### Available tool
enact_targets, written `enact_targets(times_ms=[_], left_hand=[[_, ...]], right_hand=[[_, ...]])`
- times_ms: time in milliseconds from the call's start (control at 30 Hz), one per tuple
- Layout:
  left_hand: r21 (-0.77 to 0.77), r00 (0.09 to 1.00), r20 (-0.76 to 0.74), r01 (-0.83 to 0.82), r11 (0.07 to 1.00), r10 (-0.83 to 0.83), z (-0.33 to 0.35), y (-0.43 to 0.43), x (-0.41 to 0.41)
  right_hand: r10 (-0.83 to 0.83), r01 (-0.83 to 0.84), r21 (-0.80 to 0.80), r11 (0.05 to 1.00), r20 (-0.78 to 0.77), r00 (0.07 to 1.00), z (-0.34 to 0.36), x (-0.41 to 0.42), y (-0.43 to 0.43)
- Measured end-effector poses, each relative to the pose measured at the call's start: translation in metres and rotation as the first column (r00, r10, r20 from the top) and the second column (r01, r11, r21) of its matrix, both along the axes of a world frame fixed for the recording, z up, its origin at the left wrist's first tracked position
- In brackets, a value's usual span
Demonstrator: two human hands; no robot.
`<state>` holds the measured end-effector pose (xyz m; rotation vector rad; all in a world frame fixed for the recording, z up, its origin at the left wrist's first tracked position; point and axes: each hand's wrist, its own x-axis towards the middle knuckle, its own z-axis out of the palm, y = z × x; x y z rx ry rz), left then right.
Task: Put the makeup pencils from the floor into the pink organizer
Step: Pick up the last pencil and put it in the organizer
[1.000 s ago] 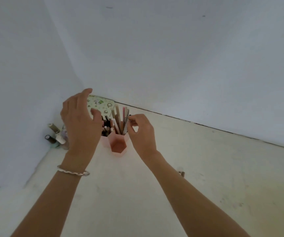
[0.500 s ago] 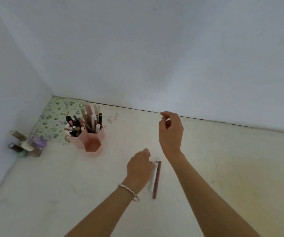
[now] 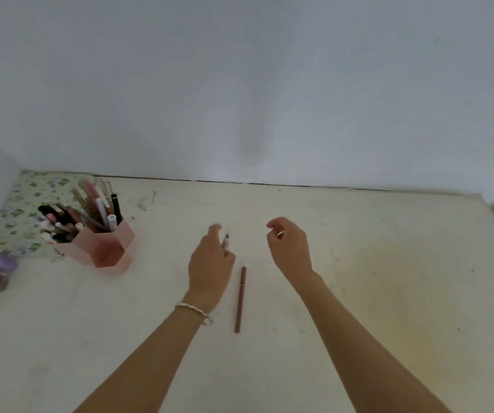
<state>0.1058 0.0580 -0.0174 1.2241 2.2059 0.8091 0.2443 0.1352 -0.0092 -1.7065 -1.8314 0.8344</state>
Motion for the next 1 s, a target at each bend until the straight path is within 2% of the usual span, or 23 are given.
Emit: enact_targets(times_ms=[100, 167, 300, 400, 467, 533, 567, 633, 700, 867, 1000], left_hand=[[0.246, 0.998, -0.004, -0.066, 0.967, 0.069, 0.030, 0.016, -0.015], [0.325, 0.998, 0.010, -0.066, 0.943, 0.066, 0.043, 0.021, -0.019], [0.317, 0.999, 0.034, -0.039, 0.948, 0.030, 0.047, 0.018, -0.024], [0.290, 0.999, 0.032, -0.020, 0.957, 0.011, 0.043, 0.008, -0.029], [0.309, 0.999, 0.033, -0.048, 0.950, 0.040, 0.044, 0.002, -0.040], [0.380, 0.993, 0.024, -0.117, 0.917, 0.117, 0.052, -0.003, -0.059], [0.433, 0.986, 0.010, -0.154, 0.888, 0.166, 0.057, -0.006, -0.073], [0.534, 0.963, -0.077, -0.177, 0.827, 0.256, 0.068, -0.014, -0.103], [0.577, 0.912, -0.232, -0.151, 0.803, 0.339, 0.075, -0.024, -0.135], [0.468, 0.782, -0.468, -0.175, 0.866, 0.411, 0.070, -0.037, -0.189], [0.276, 0.656, -0.678, -0.190, 0.942, 0.331, 0.053, -0.038, -0.200]], right_hand=[[0.145, -0.101, -0.233, 0.967, 0.177, 0.974, -0.013, -0.005, -0.011], [0.248, -0.161, -0.301, 0.940, 0.278, 0.928, -0.020, -0.015, -0.021], [0.368, -0.239, -0.329, 0.914, 0.423, 0.828, -0.032, -0.031, -0.035], [0.380, -0.257, -0.322, 0.911, 0.415, 0.827, -0.034, -0.039, -0.035], [0.291, -0.226, -0.225, 0.948, 0.321, 0.901, -0.025, -0.046, -0.027], [0.162, -0.157, -0.055, 0.986, 0.092, 0.983, -0.004, -0.060, -0.017], [0.119, -0.118, 0.023, 0.993, -0.049, 0.992, 0.010, -0.069, -0.014], [0.068, -0.038, 0.105, 0.994, -0.304, 0.950, 0.037, -0.087, -0.009], [0.030, 0.025, 0.109, 0.994, -0.474, 0.880, 0.059, -0.104, -0.007], [0.039, 0.045, 0.123, 0.991, -0.608, 0.793, 0.083, -0.142, -0.008], [0.081, 0.007, 0.139, 0.990, -0.615, 0.785, 0.080, -0.167, -0.016]])
